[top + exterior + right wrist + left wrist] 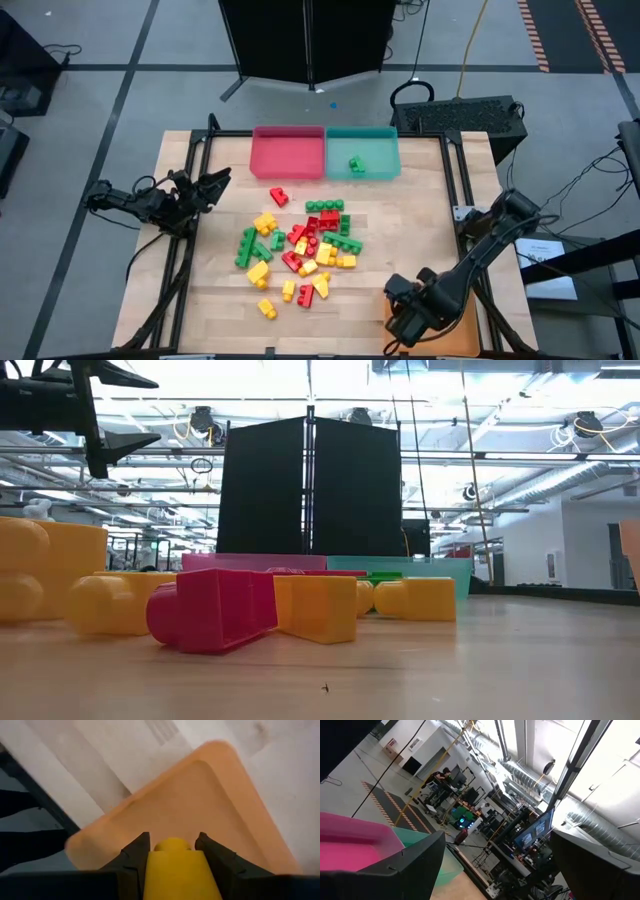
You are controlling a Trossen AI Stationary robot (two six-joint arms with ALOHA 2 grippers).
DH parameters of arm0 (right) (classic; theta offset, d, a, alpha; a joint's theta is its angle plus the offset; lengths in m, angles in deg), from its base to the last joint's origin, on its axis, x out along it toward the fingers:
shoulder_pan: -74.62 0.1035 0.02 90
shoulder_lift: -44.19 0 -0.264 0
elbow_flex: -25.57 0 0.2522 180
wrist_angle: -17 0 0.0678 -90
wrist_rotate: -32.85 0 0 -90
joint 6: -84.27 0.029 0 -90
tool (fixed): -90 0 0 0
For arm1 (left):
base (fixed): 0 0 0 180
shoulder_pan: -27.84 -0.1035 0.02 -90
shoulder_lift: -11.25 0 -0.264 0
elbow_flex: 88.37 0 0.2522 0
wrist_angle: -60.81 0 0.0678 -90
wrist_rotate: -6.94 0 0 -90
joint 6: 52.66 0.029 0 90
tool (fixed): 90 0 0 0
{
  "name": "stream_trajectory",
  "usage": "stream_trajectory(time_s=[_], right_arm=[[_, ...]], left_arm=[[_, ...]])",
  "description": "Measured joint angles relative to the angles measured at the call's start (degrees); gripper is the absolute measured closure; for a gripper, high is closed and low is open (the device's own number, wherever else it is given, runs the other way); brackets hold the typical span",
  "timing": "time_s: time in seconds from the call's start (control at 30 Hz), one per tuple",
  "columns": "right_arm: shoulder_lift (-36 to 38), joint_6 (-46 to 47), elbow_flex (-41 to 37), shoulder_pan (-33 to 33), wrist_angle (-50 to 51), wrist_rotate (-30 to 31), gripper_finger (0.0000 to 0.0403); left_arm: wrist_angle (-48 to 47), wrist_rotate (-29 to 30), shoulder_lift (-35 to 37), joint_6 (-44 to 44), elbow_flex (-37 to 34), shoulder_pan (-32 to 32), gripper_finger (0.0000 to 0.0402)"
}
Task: Sort blocks
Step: Put the yellow game piece into the yellow bin, then put the green game piece into the green bin
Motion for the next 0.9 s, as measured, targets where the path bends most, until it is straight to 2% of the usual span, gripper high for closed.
stream_trajectory(time_s=[0.07,0.2,0.3,0.47,0.57,0.67,0.9], right_arm=[[-0.67,-0.03,-0.33,0.07,-0.03,-0.01,0.0264],[-0.83,0.38,-1.14,0.05,0.05,0.0,0.0167],[-0.83,0.45,-1.23,-0.13,-0.03,-0.09,0.0126],[-0.56,0.63,-0.82,-1.19,-0.11,0.84,0.0117],[0.99,-2.97,1.72,-5.01,-0.06,7.69,0.0124],[1.95,-12.56,3.91,-11.6,-0.22,13.41,0.0129],[0.2,-43.06,4.68,-28.53,-6.48,12.0,0.0125]], left_arm=[[-0.02,0.0,0.0,0.0,0.0,0.0,0.004],[-0.06,0.0,0.0,0.0,0.0,0.0,0.004],[-0.15,0.0,0.0,0.0,0.0,0.0,0.004],[-0.85,0.0,0.0,-0.03,0.0,0.0,0.004],[-0.92,0.0,0.01,-0.04,0.0,-0.01,0.004],[-0.91,0.0,0.0,-0.06,0.0,0.0,0.004],[-0.98,0.0,0.0,-0.07,0.0,-0.02,0.004]])
